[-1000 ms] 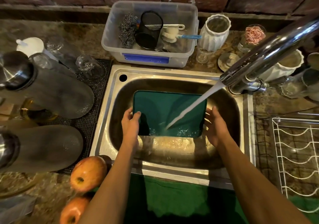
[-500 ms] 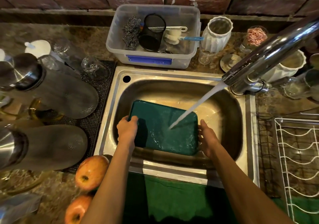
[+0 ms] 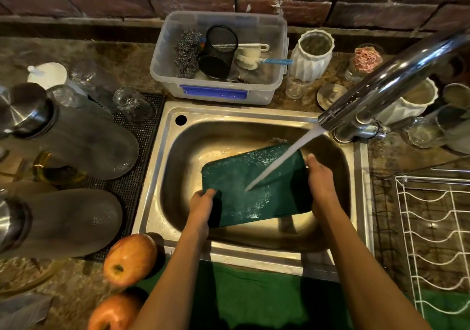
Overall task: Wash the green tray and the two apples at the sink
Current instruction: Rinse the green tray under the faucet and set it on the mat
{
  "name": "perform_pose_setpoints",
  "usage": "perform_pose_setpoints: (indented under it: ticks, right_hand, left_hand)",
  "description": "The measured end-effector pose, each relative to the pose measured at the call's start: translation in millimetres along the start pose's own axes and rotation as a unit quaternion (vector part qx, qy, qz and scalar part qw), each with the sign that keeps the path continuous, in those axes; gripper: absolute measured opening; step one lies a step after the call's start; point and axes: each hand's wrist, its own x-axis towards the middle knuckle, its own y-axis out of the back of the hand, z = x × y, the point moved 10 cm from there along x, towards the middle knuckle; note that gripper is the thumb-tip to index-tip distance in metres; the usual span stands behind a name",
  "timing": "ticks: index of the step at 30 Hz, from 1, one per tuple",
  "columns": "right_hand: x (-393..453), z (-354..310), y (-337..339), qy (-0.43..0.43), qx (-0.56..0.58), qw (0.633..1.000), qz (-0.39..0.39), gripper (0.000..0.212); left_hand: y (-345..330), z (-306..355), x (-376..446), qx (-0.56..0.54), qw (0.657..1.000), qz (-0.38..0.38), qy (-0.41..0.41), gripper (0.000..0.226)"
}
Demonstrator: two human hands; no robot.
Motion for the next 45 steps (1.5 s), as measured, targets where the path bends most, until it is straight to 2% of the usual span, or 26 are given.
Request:
perform_pose_setpoints:
  ticks: [4, 9, 15, 20, 25, 29, 35, 38, 41, 45]
  right_hand:
    - [-10, -22, 1, 0.057, -0.011, 0.998, -0.023, 0.042]
    - [-11, -24, 14, 0.075, 0.003, 0.997, -0.011, 0.041]
    - [-5, 4, 23, 0.036, 0.038, 0.999, -0.009, 0.036]
    - [0, 32, 19, -0.023, 0.074, 0.997, -0.013, 0.036]
    - [3, 45, 13, -0.061, 0.084, 0.994, -0.017, 0.039]
    - [2, 45, 9, -0.071, 0.073, 0.994, -0.025, 0.037]
    - [8, 33, 14, -0.067, 0.020, 0.997, -0.019, 0.039]
    - [10, 16, 14, -0.028, 0.003, 0.999, -0.018, 0.034]
    - [10, -1, 11, 0.015, -0.014, 1.000, -0.021, 0.041]
    - [2, -19, 3, 0.060, -0.031, 0.997, -0.027, 0.034]
  left_hand:
    - [-16, -7, -3, -0.022, 0.999, -0.031, -0.007, 0.032]
    - [-25, 0, -5, -0.068, 0.996, -0.049, -0.035, 0.023]
    - [-13, 33, -14, -0.063, 0.992, -0.026, -0.106, 0.041]
    - [-11, 68, -23, -0.054, 0.980, -0.023, -0.191, 0.035]
    - [-16, 91, -29, -0.006, 0.976, -0.025, -0.218, 0.024]
    - [-20, 95, -26, 0.022, 0.979, -0.029, -0.201, 0.022]
    - [-13, 72, -12, 0.035, 0.992, -0.003, -0.125, 0.009]
    - [-12, 48, -7, 0.021, 0.997, -0.008, -0.070, 0.018]
    - [-13, 28, -3, 0.001, 0.999, -0.009, -0.050, 0.031]
    - [-14, 9, -3, -0.029, 0.999, -0.004, -0.023, 0.033]
